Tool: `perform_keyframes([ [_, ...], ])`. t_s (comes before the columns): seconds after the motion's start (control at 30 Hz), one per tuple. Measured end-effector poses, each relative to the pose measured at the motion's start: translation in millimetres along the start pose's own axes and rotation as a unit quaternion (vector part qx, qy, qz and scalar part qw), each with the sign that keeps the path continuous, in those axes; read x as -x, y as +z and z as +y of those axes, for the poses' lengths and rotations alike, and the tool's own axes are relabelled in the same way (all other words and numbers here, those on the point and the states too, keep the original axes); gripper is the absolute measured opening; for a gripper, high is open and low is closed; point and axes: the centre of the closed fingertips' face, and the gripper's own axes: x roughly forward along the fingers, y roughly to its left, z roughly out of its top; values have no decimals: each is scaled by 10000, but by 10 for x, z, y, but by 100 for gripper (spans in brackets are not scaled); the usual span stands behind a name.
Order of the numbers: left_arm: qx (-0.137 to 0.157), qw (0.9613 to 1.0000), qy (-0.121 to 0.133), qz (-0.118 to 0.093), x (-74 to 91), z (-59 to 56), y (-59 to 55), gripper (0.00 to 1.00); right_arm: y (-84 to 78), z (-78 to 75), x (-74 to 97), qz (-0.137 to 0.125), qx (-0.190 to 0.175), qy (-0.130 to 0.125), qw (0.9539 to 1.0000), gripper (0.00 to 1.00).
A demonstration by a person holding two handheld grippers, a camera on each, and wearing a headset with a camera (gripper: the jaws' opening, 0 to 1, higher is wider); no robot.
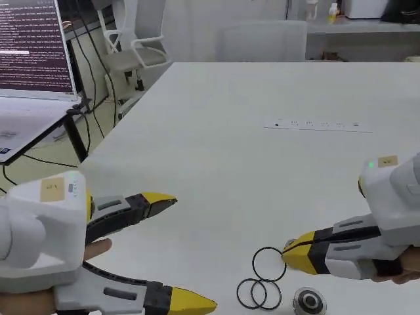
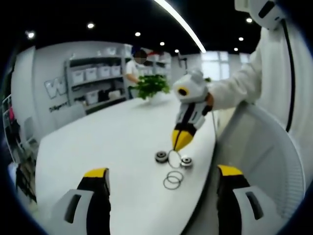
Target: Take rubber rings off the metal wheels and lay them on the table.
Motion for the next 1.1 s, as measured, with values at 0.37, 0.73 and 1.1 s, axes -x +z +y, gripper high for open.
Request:
perform_keyframes([
  [0.37, 208, 9996, 172, -9, 2, 2, -65, 100, -162, 27, -176, 263, -27, 171, 9995, 0],
  [0.73, 289, 9995, 117, 71, -30, -17, -113, 100, -317, -60, -327, 458, -203, 239, 9985, 0],
  [1.1, 385, 9990, -23, 228, -91, -71, -198, 97, -445, -209, -421, 576, -492, 105, 9971, 0],
])
